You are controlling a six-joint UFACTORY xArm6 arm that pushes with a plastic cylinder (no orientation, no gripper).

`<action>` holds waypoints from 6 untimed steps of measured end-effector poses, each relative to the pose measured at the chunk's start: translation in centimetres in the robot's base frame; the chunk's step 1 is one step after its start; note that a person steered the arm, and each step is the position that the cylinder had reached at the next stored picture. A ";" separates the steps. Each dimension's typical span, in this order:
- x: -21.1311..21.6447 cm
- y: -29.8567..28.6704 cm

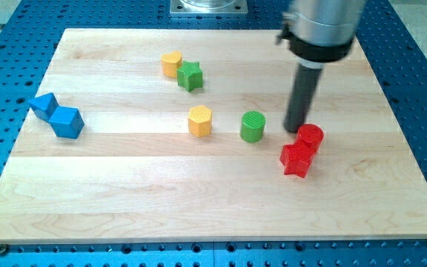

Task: Push the green circle into the red blocks

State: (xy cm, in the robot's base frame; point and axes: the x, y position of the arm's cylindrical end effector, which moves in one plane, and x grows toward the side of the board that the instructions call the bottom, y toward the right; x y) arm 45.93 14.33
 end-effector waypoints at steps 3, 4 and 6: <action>1.3 -11.2; -3.9 -6.2; -8.2 -3.7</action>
